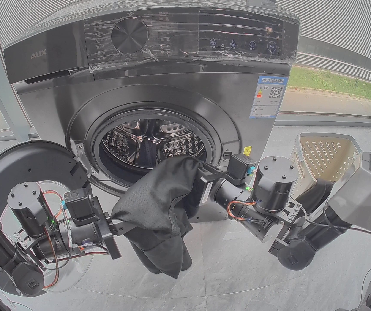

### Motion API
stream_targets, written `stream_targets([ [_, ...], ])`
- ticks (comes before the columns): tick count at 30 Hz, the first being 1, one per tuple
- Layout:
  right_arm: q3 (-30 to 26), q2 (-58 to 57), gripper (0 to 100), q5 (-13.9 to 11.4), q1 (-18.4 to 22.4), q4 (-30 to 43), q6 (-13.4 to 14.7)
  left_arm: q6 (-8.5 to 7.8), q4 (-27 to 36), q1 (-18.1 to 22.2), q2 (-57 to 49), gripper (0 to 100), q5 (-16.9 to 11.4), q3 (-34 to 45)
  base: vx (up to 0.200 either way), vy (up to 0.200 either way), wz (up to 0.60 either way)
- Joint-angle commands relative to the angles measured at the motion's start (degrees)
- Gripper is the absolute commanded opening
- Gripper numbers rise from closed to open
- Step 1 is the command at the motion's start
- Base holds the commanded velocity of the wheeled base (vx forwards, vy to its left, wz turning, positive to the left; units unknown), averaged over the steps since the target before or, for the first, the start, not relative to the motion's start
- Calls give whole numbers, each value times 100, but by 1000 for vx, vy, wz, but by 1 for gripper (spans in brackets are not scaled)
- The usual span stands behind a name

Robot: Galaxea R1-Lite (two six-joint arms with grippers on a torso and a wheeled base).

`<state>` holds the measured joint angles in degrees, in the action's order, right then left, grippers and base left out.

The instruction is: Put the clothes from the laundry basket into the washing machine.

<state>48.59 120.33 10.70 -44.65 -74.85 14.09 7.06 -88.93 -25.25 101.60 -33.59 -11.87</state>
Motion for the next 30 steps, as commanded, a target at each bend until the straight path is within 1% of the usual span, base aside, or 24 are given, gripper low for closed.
stream_targets([
  [1,-95,69,100,-7,-26,-21,6,6,-10,29,27,0,10,-78,0,0,0],
  [4,-271,43,100,-24,-52,-3,-3,15,-10,37,9,0,27,-105,0,0,0],
  [5,-482,-1,100,-60,-70,41,-29,15,-10,46,18,0,107,-175,0,0,0],
  [6,-482,-1,100,-60,-70,41,-29,15,-10,46,18,0,107,-175,0,0,0],
  [7,-728,-54,100,-112,-61,6,-100,15,-1,90,36,0,326,-254,0,0,0],
  [9,-1045,-274,100,-121,27,49,-196,32,-1,152,44,0,616,-298,0,0,0],
  [10,-1080,-309,100,-121,45,58,-196,41,-1,152,44,0,651,-298,0,0,0],
  [11,-1264,-502,100,-130,141,76,-231,59,-1,187,44,0,766,-342,0,0,0],
  [12,-1300,-546,100,-130,176,76,-240,59,-1,196,53,0,783,-360,0,0,0],
  [13,-1396,-766,100,-139,378,85,-284,24,-1,248,132,0,862,-421,0,0,0],
  [15,-1458,-924,100,-139,502,93,-337,-11,-10,292,194,0,950,-456,0,0,0],
  [16,-1590,-1091,100,-147,616,120,-381,24,-10,319,194,0,1100,-474,0,0,0],
  [17,-1651,-1135,100,-147,660,137,-390,32,-10,336,194,0,1144,-474,0,0,0],
  [18,-1906,-1258,100,-200,756,164,-390,41,-10,354,176,0,1240,-474,0,0,0],
  [19,-2126,-1346,100,-332,809,85,-372,76,-10,363,159,0,1276,-474,0,0,0],
  [21,-2451,-1399,100,-675,906,-3,-267,164,-10,415,150,0,1302,-456,0,0,0],
  [22,-2653,-1399,100,-921,967,-118,-170,261,-1,477,132,0,1337,-430,0,0,0],
  [23,-2759,-1399,100,-1018,1011,-205,-126,305,-1,503,132,0,1381,-430,0,0,0],
  [24,-2908,-1399,100,-1185,1108,-425,-29,358,-1,556,159,0,1495,-456,0,0,0],
  [25,-2987,-1372,100,-1255,1178,-662,59,366,-1,573,194,0,1609,-483,0,0,0],
  [26,-3013,-1337,100,-1272,1240,-1067,173,349,-1,582,238,0,1733,-509,0,0,0],
  [28,-2996,-1293,100,-1272,1257,-1330,226,252,-19,582,299,0,1768,-527,0,0,0],
  [29,-2996,-1293,100,-1272,1257,-1330,226,252,-19,582,299,0,1768,-527,0,0,0],
  [30,-3049,-1144,100,-1264,1293,-1418,199,191,-10,582,343,0,1794,-491,0,0,0],
])
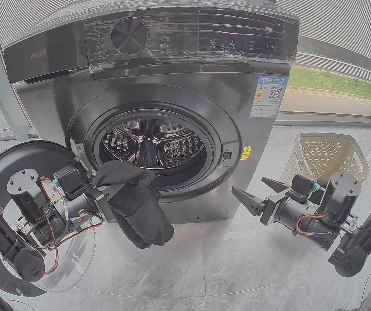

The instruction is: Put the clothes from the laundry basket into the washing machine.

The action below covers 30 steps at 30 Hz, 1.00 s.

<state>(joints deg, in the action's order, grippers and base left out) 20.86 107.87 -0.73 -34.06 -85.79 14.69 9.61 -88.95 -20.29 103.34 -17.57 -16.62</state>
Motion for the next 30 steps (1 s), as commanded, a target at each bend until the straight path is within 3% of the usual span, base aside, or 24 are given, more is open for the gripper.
stream_targets([
  [1,-310,164,100,-138,260,-298,148,-108,-8,104,222,0,201,0,0,0,0],
  [11,-433,234,100,-173,444,-298,148,-257,-8,262,441,0,263,-70,0,0,0],
  [18,-416,234,100,-147,356,-298,139,-310,-8,253,494,0,263,-61,200,0,0],
  [27,-442,260,100,-147,321,-298,139,-363,-8,253,608,0,263,-35,0,0,0],
  [30,-433,269,100,-138,304,-298,139,-372,-17,244,652,0,271,-35,0,200,0],
])
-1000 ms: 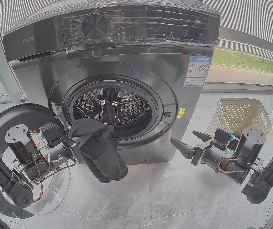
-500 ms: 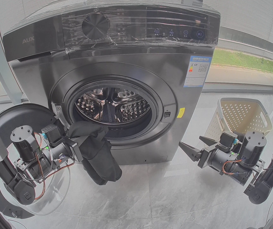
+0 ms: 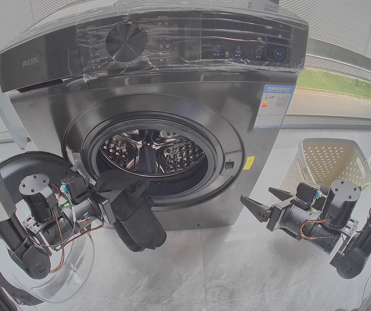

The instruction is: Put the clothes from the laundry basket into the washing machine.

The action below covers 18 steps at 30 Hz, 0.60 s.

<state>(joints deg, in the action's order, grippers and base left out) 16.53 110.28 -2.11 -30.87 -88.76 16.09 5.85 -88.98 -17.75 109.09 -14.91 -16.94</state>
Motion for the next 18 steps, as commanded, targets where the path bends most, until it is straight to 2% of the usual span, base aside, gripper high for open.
stream_targets([
  [1,-1,29,100,0,-16,-1,-1,4,-14,-9,77,0,6,-2,0,0,0],
  [4,-1,29,100,0,-7,-1,-1,-23,-14,-18,77,0,6,-2,0,0,0],
  [9,-9,38,100,0,-25,-1,-1,-225,-14,-44,86,0,14,42,0,0,0],
  [15,-9,47,100,9,-42,-1,-1,-330,-5,-97,103,0,23,60,0,0,0],
  [18,-9,47,100,9,-51,-1,-1,-348,-14,-106,103,0,23,33,200,0,0],
])
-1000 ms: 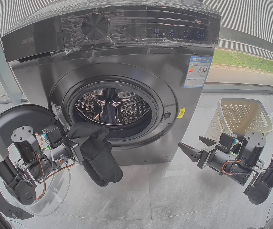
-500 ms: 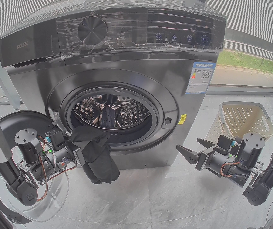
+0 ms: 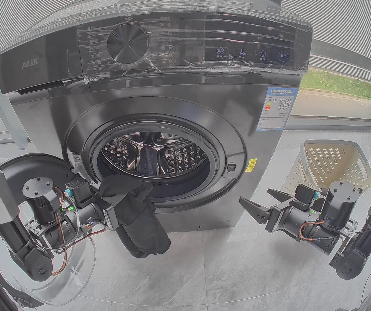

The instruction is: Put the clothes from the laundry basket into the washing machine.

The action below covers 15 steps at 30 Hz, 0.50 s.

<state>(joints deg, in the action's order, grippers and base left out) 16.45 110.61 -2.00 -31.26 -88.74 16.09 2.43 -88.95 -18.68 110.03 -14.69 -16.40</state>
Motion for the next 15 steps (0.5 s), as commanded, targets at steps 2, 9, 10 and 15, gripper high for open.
stream_targets([
  [2,-1,14,100,-2,-3,-3,-1,-5,-8,-13,18,0,1,-13,200,0,0],
  [9,-19,5,100,-2,-135,-3,-1,-23,-17,-22,97,0,1,-39,29,0,0],
  [10,-115,-4,100,-11,-311,-12,-1,-93,-8,-57,124,0,1,-74,0,0,0],
  [15,-317,-48,100,33,-706,-12,-62,-374,-25,-374,300,0,423,-74,0,0,0],
])
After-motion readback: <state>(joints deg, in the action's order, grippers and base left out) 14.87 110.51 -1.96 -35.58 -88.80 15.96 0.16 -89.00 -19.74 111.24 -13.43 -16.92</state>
